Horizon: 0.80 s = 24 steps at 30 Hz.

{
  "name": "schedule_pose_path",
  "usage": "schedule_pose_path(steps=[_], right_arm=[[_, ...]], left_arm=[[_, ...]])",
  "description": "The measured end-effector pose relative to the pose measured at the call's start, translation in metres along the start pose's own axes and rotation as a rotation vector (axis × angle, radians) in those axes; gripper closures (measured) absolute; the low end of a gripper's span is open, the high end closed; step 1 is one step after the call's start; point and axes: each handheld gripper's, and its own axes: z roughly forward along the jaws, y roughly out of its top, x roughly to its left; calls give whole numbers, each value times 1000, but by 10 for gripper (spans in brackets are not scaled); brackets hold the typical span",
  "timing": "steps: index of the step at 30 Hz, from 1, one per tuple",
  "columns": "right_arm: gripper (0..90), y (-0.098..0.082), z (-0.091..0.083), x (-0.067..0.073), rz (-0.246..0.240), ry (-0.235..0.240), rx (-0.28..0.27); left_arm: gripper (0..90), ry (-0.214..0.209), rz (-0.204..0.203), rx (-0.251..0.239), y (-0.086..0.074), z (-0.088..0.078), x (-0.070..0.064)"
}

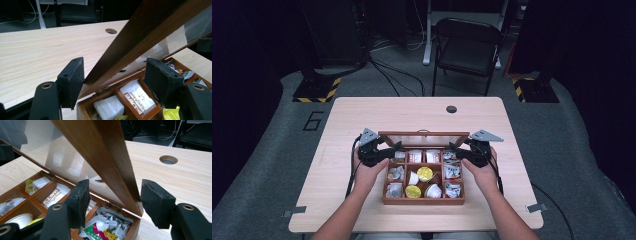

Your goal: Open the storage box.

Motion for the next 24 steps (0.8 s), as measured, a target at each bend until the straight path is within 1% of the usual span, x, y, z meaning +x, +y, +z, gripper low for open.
schedule_pose_path(steps=[2, 3, 5, 7, 8, 10, 12, 13, 14, 15, 16, 17, 18, 19, 21, 22, 24], right_arm=[[405, 0, 1, 0, 2, 0, -1], [405, 0, 1, 0, 0, -1, 0], [405, -1, 3, 0, 9, -4, 4], [405, -2, 5, -2, 6, -11, 12], [405, -2, 6, -2, 10, -10, 10], [402, -2, 7, -2, 12, -8, 14], [401, -3, 9, -3, 17, -10, 16], [400, -3, 9, -3, 15, -5, 16], [401, -3, 10, -3, 14, -13, 19], [401, -4, 10, -3, 24, -13, 22], [401, -4, 11, -4, 22, -13, 24], [401, -4, 11, -4, 22, -13, 24], [400, -4, 12, -4, 28, 0, 24], [400, -5, 13, -5, 16, -11, 29], [403, -5, 14, -5, 26, -6, 30], [402, -5, 15, -6, 18, -12, 33], [405, -6, 16, -6, 24, -9, 34]], left_arm=[[324, 2, 2, 1, 0, 1, 1], [324, 3, 4, 16, -2, 3, 3], [325, 3, 7, 14, -2, 4, 4], [325, 2, 0, 18, -3, 8, 5], [325, 4, 3, 21, -4, 8, 5], [327, 11, 22, 29, -4, 10, 5], [327, 7, 25, 35, -4, 11, 6], [327, 7, 25, 35, -4, 11, 6], [327, 10, 23, 27, -6, 13, 6], [327, 10, 21, 30, -6, 14, 6], [326, 3, 23, 43, -6, 14, 7], [325, 3, 23, 43, -6, 14, 7], [325, 9, 22, 35, -7, 15, 8], [325, 5, 14, 31, -7, 16, 8], [325, 3, 14, 29, -7, 17, 9], [325, 2, 8, 27, -8, 18, 9], [326, 4, 3, 29, -8, 19, 9]])
